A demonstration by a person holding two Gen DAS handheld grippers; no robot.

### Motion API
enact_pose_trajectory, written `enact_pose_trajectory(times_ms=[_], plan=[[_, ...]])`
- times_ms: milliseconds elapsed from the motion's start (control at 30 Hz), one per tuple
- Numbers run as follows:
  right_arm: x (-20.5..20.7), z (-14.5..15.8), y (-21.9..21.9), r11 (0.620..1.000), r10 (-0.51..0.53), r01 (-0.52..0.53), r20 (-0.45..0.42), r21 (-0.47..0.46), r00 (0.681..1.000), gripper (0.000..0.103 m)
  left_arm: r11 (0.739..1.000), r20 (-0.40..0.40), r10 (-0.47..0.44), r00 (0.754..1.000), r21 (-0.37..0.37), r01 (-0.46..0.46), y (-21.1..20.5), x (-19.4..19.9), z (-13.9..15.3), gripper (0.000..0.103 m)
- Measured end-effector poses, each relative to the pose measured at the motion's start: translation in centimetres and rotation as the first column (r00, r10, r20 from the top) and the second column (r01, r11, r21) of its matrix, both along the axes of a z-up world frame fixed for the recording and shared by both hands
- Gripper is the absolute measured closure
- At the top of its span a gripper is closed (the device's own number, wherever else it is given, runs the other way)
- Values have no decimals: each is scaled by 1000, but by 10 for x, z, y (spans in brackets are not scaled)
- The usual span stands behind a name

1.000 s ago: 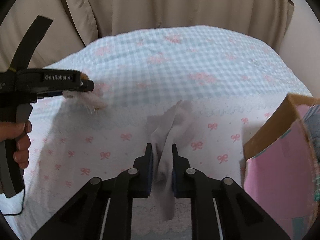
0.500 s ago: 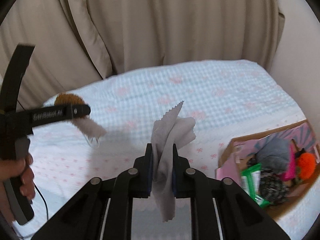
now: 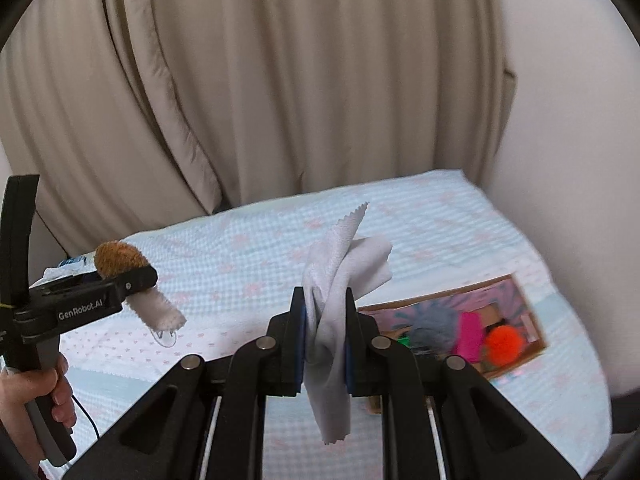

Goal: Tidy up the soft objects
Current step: 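Carry the brown hair clip and white cloth over the pink box with both tools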

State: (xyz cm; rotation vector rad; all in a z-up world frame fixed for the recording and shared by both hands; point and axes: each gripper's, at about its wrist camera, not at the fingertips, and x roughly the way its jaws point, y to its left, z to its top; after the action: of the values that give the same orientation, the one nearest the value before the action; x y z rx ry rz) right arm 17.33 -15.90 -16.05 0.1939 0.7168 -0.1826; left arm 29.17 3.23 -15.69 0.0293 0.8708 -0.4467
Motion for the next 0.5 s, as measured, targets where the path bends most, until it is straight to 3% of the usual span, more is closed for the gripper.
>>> enact_pose_trajectory(times_ms=[233, 500], plan=[[-52, 32, -65, 999, -30, 30, -12, 42, 999, 89, 1000, -2, -6, 1000, -21, 6, -56, -58, 27, 47], [-77, 19, -142, 998, 27, -22, -81, 65, 996, 89, 999, -53, 29, 998, -12, -30, -145, -96, 14, 47]])
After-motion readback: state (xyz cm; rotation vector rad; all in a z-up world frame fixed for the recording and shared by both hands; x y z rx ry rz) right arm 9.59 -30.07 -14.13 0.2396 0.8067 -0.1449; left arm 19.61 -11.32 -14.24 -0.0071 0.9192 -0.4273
